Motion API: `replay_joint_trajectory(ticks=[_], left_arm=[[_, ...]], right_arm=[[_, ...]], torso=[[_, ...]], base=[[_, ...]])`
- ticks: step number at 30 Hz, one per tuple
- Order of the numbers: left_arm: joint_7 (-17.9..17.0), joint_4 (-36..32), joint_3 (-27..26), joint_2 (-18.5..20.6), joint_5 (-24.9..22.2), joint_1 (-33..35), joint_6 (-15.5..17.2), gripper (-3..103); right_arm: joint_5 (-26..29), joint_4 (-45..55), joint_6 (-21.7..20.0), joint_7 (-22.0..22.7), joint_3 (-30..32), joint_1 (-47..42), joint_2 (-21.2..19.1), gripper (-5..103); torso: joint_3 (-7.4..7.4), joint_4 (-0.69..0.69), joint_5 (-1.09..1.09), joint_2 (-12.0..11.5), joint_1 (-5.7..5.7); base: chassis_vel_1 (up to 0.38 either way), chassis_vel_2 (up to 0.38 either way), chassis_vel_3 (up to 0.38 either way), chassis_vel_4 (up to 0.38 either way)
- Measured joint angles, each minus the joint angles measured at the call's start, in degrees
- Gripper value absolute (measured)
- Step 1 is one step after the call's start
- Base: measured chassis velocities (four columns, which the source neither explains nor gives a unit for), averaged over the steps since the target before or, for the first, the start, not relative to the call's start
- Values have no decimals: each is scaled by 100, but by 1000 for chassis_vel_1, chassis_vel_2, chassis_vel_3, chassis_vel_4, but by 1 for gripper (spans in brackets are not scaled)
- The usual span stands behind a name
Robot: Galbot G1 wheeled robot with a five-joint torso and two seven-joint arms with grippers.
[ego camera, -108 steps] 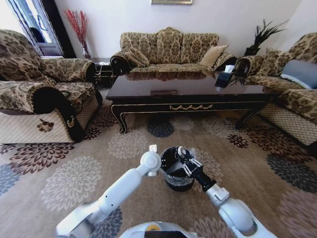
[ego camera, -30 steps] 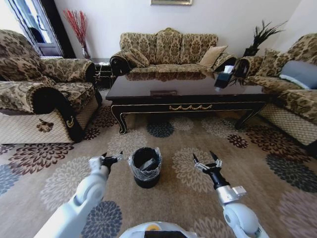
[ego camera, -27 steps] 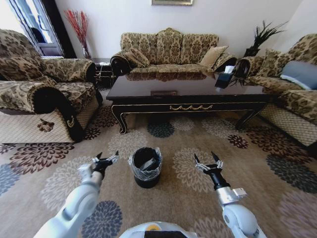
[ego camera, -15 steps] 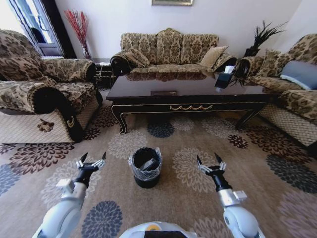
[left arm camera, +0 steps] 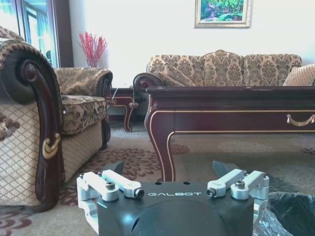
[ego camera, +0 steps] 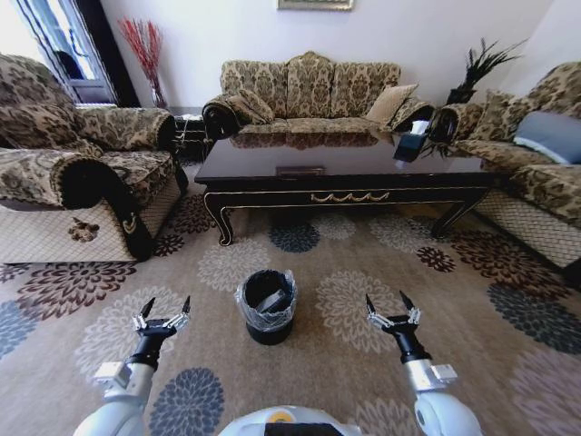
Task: Move to the front of the table and pick up the trash from the floor, then place it into the trash bin.
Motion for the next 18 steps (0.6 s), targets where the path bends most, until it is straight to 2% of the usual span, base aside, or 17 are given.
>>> replay_joint_trajectory(ticks=[5, 18], left_arm=[[90, -26, -65, -34, 15, 140, -165, 100], [91, -34, -67, -32, -12, 134, -171, 100]], right_arm=[[36, 32, -25, -133, -64, 89, -150, 100], [49, 33, -37, -156, -76, 97, -164, 100]], torso=[[0, 1, 1, -1, 0], [0, -1, 0, -1, 0]], base=[[0, 0, 0, 0], [0, 0, 0, 0]])
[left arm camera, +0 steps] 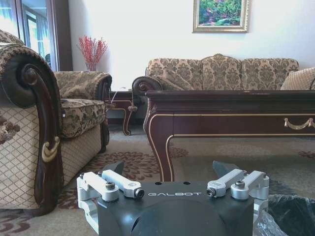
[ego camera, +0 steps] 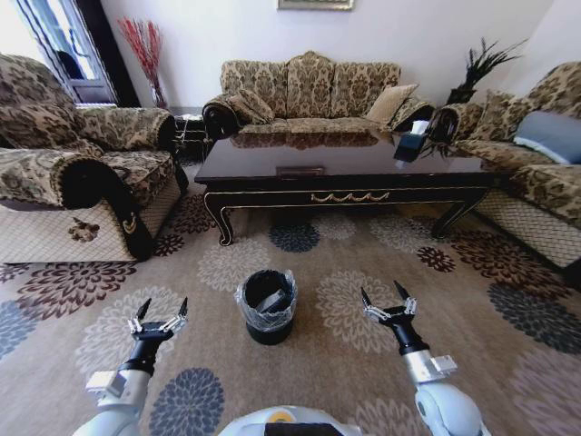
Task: Move to the front of the table and pick up the trash from the floor, then place it into the trash bin.
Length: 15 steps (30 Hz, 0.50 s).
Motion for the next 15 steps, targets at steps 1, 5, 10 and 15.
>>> replay_joint_trajectory(ticks=[1, 5, 10, 15], left_arm=[[0, 0, 1, 0, -1, -1, 1, 100], [0, 0, 3, 1, -4, -4, 8, 100], [-2, 0, 5, 3, -7, -7, 14, 100], [-5, 0, 6, 5, -10, -8, 17, 100]], right_arm=[[0, 0, 0, 0, -1, 0, 0, 100], [1, 1, -2, 0, -1, 0, 0, 100], [1, 1, -3, 0, -1, 1, 2, 100], [2, 1, -4, 0, -1, 0, 2, 100]], torso=[[0, 0, 0, 0, 0], [0, 0, 0, 0, 0], [1, 0, 0, 0, 0], [1, 0, 0, 0, 0]], base=[[0, 0, 0, 0], [0, 0, 0, 0], [0, 0, 0, 0], [64, -67, -71, 73]])
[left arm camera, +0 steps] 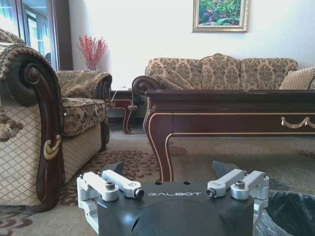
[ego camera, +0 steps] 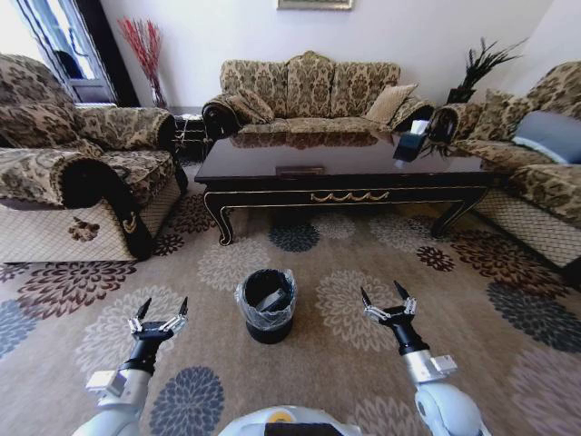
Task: Move to the front of the table and pick up the trash from the floor, then place it into the trash bin.
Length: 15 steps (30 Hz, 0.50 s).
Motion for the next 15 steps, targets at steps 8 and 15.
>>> replay_joint_trajectory(ticks=[8, 15], left_arm=[[-2, 1, 3, 1, -2, -2, 3, 100], [-5, 3, 4, 1, -3, -3, 6, 100]], right_arm=[[0, 0, 0, 2, 0, -2, 0, 100], [0, 0, 0, 4, 0, -2, 1, 100]], torso=[[-1, 0, 0, 0, -1], [-1, 0, 1, 0, -1]], base=[[173, -172, -181, 181], [209, -204, -203, 207]])
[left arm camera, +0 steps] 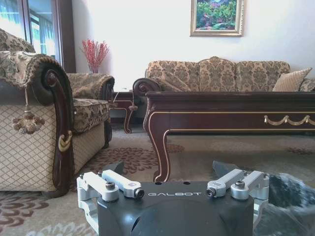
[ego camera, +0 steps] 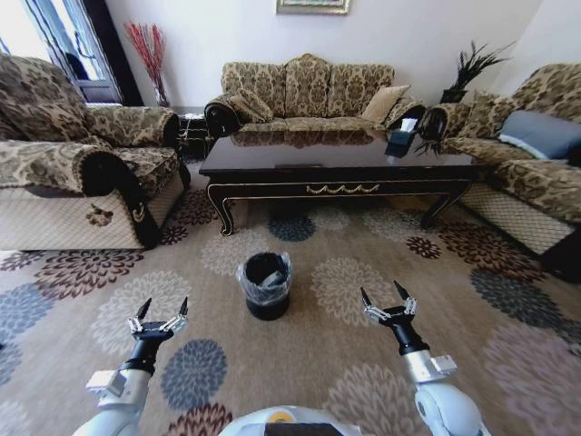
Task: Move to the front of the table and pick up the trash from the floor, then place it into the trash bin.
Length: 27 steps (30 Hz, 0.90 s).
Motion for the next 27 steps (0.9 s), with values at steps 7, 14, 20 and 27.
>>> replay_joint_trajectory(ticks=[7, 14, 20, 27], left_arm=[[-2, 0, 0, 1, 0, -1, 3, 100], [-5, 0, 1, 0, -1, -1, 5, 100], [-6, 0, 1, 1, 0, -1, 4, 100], [-5, 0, 1, 1, -1, -1, 5, 100]], right_arm=[[0, 0, 0, 3, 0, 2, 0, 100], [0, -1, 0, 4, 0, 1, 0, 100], [0, 0, 0, 5, 0, 1, 0, 100], [0, -1, 0, 4, 0, 1, 0, 100]], torso=[[1, 0, 0, 0, 0], [1, 0, 0, 0, 0], [1, 0, -2, 0, 0], [1, 0, -2, 0, 0]], base=[[173, -174, -172, 182], [205, -201, -205, 202], [220, -222, -239, 217], [218, -226, -235, 223]])
